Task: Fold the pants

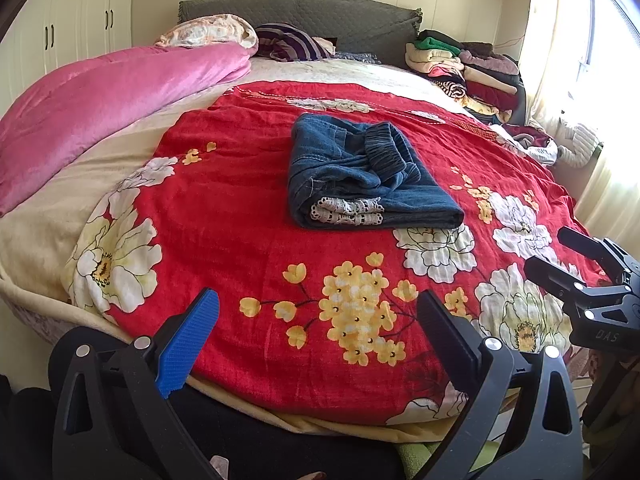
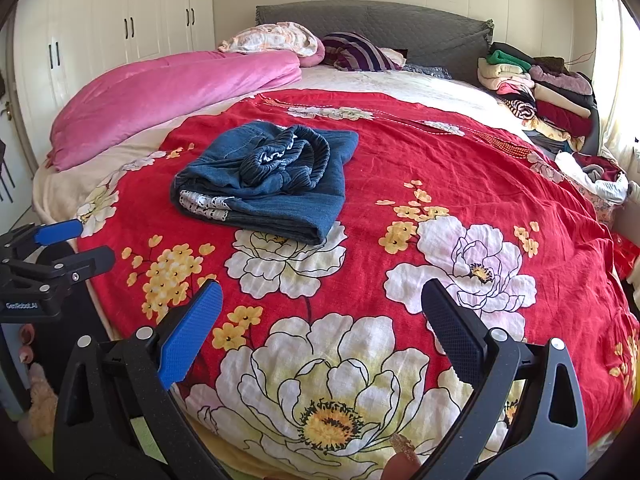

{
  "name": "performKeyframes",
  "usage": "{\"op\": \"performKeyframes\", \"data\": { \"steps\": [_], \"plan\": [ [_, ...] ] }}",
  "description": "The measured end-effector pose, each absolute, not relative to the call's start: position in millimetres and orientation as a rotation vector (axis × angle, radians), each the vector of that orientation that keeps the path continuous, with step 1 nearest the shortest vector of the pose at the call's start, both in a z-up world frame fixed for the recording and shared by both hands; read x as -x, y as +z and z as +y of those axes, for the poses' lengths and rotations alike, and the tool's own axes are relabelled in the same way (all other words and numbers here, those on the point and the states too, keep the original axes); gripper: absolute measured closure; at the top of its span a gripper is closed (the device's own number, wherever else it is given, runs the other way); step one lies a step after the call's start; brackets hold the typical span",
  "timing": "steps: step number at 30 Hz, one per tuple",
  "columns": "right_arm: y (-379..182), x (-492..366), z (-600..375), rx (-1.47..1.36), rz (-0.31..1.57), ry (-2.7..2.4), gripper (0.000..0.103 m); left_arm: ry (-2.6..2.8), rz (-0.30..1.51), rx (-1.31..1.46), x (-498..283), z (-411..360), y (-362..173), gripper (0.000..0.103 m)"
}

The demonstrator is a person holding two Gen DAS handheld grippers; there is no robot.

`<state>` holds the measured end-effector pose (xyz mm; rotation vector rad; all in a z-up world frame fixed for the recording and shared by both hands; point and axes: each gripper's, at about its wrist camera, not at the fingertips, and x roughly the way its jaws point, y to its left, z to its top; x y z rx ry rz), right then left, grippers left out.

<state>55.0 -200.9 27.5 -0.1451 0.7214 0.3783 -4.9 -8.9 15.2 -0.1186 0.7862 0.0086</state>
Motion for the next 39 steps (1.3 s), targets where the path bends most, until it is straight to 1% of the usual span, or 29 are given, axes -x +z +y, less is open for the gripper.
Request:
{"op": "performKeyframes", "data": {
  "steps": [28,39],
  "plan": [
    [23.6,-58.7,-205.0,0.147,0.733,0.36,0.009,0.002,0.786,0.107,5.8,-10.4,15.0,0.004],
    [16.5,-66.6,-217.7,0.144,0.743,0.303,0.009,0.024,0.721,0.105,4.7,-3.8,20.7,0.004]
  ]
}}
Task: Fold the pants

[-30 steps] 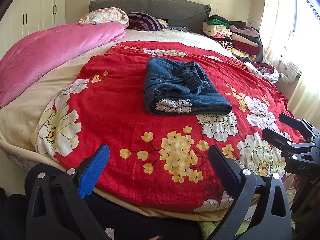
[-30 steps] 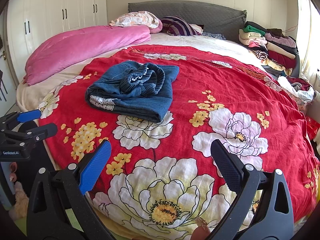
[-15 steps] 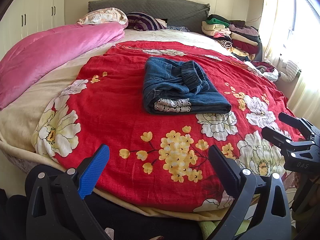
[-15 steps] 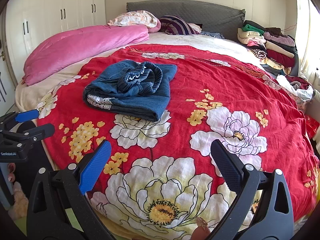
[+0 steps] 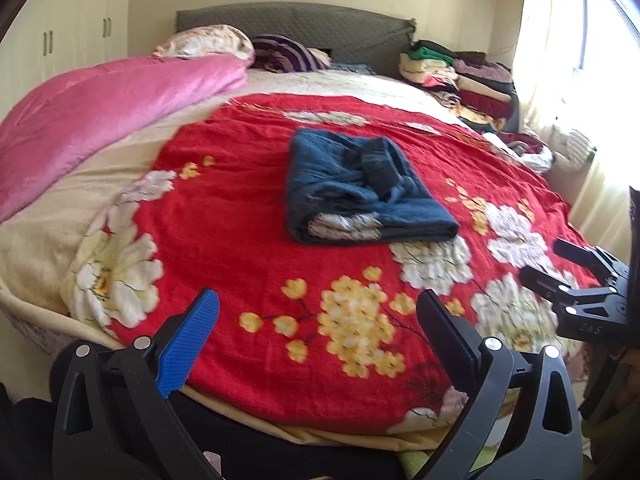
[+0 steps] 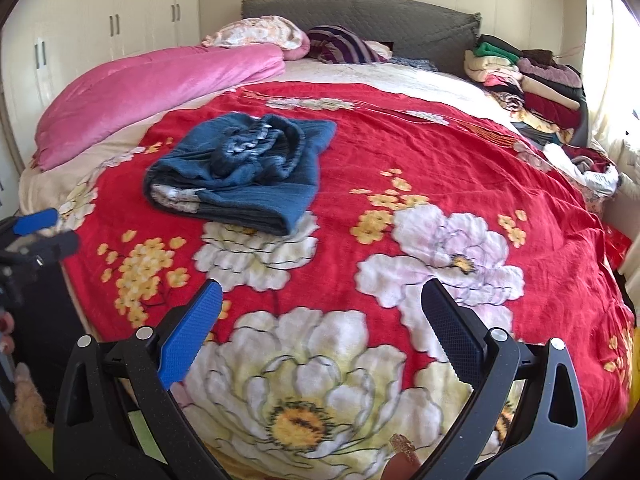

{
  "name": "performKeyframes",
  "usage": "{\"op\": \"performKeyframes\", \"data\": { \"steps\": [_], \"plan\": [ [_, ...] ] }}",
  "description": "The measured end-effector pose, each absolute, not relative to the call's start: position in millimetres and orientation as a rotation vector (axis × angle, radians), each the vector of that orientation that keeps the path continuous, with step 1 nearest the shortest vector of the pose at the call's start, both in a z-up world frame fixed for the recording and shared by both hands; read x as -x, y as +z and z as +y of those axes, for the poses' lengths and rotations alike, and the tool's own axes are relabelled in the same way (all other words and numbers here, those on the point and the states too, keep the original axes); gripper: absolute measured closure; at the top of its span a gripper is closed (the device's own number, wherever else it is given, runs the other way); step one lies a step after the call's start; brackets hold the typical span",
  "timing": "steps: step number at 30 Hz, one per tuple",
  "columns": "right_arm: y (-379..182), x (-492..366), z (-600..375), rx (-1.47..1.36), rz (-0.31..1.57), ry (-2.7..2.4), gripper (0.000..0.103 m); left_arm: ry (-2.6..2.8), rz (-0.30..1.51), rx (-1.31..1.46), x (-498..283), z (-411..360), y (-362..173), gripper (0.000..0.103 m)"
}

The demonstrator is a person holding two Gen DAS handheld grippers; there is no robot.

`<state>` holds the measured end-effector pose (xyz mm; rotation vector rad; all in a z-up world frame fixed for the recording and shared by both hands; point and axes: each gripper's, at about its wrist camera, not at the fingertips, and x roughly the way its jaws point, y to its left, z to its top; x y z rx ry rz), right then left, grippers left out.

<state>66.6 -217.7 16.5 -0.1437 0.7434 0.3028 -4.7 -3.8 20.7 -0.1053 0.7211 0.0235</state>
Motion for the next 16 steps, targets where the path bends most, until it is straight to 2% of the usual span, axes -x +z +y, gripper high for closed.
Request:
{"op": "performKeyframes", "data": {
  "steps": [6,9,16],
  "plan": [
    [19.4,-92.1,-273.7,0.088,0.72,0.131,0.009,0.11,0.677,0.156,-11.6,34.2,27.2,0.005],
    [20.8,-112.7,-312.0,0.07,0.723,0.031,0.009,0.19,0.725,0.14,-38.0,61.3,23.1,0.004],
    [9.6,-199.2,-444.9,0.022,0.811,-0.21,0.009,0.417,0.896,0.161,-142.6,185.6,1.7,0.004]
  ]
}}
